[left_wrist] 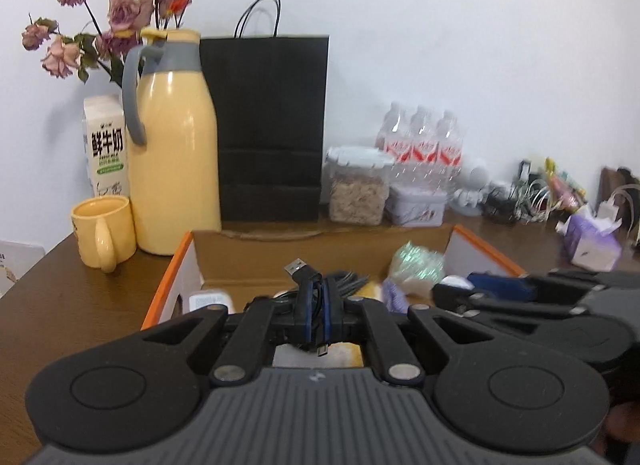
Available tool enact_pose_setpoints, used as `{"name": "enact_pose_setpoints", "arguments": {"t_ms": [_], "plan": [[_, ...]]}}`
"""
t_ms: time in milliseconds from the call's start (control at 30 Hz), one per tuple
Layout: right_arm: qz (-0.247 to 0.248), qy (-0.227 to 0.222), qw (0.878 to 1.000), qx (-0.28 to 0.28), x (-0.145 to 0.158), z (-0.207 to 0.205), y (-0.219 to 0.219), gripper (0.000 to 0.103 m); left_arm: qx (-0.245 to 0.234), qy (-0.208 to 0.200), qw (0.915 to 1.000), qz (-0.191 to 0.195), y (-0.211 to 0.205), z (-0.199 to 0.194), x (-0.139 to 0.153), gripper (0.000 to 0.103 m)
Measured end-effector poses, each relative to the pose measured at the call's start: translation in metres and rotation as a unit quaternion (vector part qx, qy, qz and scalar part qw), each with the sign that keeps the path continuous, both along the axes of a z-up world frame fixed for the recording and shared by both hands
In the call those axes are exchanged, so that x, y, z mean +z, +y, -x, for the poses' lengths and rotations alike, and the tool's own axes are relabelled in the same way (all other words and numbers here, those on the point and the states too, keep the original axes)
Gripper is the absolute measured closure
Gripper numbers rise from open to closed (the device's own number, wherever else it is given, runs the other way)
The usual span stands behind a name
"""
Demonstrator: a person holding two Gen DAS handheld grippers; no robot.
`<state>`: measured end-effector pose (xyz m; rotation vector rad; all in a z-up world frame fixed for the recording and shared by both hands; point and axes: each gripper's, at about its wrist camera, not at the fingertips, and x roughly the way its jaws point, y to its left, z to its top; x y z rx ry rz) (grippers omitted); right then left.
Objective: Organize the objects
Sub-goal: 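Carry the black cable and white cap into the box and open both tools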
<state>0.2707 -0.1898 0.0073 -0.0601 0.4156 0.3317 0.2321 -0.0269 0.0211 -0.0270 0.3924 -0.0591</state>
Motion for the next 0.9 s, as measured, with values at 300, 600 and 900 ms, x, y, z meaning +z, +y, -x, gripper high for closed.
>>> {"name": "enact_pose_setpoints", "arguments": {"t_ms": [300,600,900], "plan": [[0.018,0.000,1.000,-0.014,-0.006,0.004,0.004,0.074,0.016,-0.004,0.9999,0.001,0.006,0.006,-0.002,0.067],[0.017,-0.017,0.998,-0.051,-0.002,0.012,-0.003,0.000,0.065,-0.054,0.9964,0.004,0.015,0.019,0.010,0.000],[0.021,-0.016,0.999,-0.047,-0.001,0.015,-0.003,0.000,0.064,-0.040,0.9971,0.003,0.014,0.019,0.009,0.000]]}}
